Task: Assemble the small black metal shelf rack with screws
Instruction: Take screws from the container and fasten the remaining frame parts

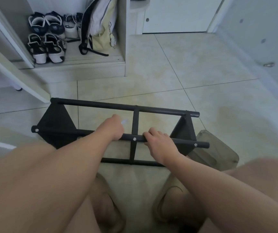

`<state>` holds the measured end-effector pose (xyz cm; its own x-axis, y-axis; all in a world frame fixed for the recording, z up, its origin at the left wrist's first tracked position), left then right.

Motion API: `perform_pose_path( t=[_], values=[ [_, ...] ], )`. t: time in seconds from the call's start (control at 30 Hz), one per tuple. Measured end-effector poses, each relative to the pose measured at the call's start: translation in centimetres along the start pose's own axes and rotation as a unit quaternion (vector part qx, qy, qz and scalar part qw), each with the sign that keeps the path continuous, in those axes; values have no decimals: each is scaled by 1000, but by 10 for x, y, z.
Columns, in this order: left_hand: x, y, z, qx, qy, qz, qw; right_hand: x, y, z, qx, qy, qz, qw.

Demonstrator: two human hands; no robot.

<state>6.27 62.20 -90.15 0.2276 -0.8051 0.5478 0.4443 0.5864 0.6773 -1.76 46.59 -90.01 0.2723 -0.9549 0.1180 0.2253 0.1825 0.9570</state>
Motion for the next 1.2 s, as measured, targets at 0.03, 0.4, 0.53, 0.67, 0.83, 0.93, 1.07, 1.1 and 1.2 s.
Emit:
perform_pose_path(
  t=[0.03,0.4,0.53,0.67,0.83,0.93,1.07,1.1,1.2],
  values=[
    [-1,-1,5,15,-2,28,1000,-3,-1,4,-1,1,-1,1000],
    [-20,-23,38,10,1,54,998,6,-25,45,-46,5,7,999],
    [-13,-48,49,-18,-21,17,999,24,-25,53,-91,-20,-3,996],
    [-2,-63,55,-21,-49,-3,999,44,-29,53,-159,-43,-40,986],
    [-5,-65,52,-43,-40,4,998,44,-17,37,-99,16,-52,994],
    [-4,-66,50,-45,-33,4,998,34,-22,21,-73,68,17,995],
    [-8,-70,43,-75,-1,-8,997,31,-36,4,-72,83,73,991],
    [-9,-72,40,-90,9,-5,996,32,-38,2,-69,87,82,990],
    [-12,-80,31,-136,28,32,990,35,-40,-1,-53,96,98,989]
  ],
)
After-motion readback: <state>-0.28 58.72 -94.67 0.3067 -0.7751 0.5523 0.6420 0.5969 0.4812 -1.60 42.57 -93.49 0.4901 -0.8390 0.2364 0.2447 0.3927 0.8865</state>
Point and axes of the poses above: each hand's wrist, its own z-axis away from the middle knuckle, its own y-axis out of the back of the hand, x = y × z, the point moved 9 cm from there along -z, towards the middle knuckle, and after that the axes turned 15 degrees about z, right-handed, at the moved point
